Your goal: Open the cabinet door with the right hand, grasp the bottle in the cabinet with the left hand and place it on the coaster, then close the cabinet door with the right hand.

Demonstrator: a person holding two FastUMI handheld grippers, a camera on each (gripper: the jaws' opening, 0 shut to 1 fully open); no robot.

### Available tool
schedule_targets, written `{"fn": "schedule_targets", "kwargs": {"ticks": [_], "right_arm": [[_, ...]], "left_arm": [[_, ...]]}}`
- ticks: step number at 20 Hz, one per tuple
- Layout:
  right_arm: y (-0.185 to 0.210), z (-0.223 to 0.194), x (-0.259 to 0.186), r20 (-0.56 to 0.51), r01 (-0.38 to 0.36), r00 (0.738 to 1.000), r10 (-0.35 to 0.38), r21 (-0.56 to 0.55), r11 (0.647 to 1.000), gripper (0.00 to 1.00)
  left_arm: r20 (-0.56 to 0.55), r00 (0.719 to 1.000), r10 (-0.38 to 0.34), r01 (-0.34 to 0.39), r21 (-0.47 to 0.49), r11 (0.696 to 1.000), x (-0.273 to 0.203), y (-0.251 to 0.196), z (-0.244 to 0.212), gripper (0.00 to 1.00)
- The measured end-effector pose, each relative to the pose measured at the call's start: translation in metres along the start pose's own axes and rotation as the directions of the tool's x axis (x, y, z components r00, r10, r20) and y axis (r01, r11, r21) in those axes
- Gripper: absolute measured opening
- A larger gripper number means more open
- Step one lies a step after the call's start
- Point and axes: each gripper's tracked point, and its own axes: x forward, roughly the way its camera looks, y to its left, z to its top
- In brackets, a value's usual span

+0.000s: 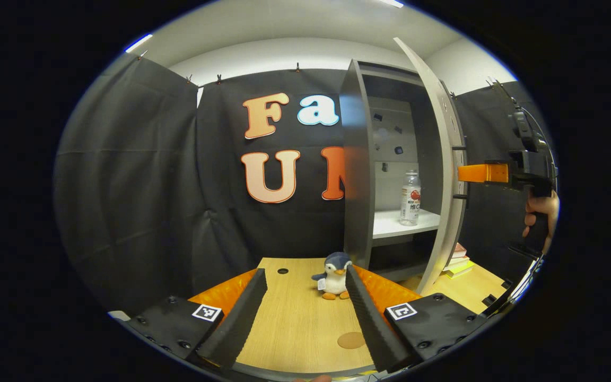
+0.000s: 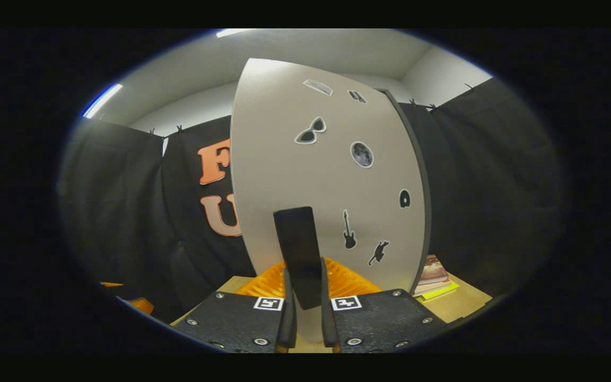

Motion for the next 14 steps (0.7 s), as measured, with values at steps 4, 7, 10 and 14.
{"fn": "schedule_targets", "kwargs": {"ticks": [4,7,10,14], "right_arm": [[-0.033,0.005,-0.033,0.017,0.023,1.0,-0.023,-0.002,1.0,0.18],[-0.055,0.011,-0.043,0.025,0.056,0.998,-0.056,-0.006,0.998,0.15],[-0.084,0.015,-0.056,0.024,0.105,0.994,-0.105,-0.014,0.994,0.12],[-0.128,0.023,-0.069,0.023,0.127,0.992,-0.127,0.001,0.992,0.14]], "left_arm": [[-0.007,1.0,-0.001,0.001,-0.018,1.0,-0.01,-0.015,-0.002,0.97],[-0.014,1.0,0.003,-0.003,-0.015,1.0,-0.02,-0.022,-0.008,0.97],[-0.039,0.999,-0.004,0.004,-0.023,1.0,-0.025,-0.036,-0.013,0.97],[-0.027,0.999,-0.017,0.017,-0.02,1.0,-0.031,-0.059,-0.006,0.97]]}}
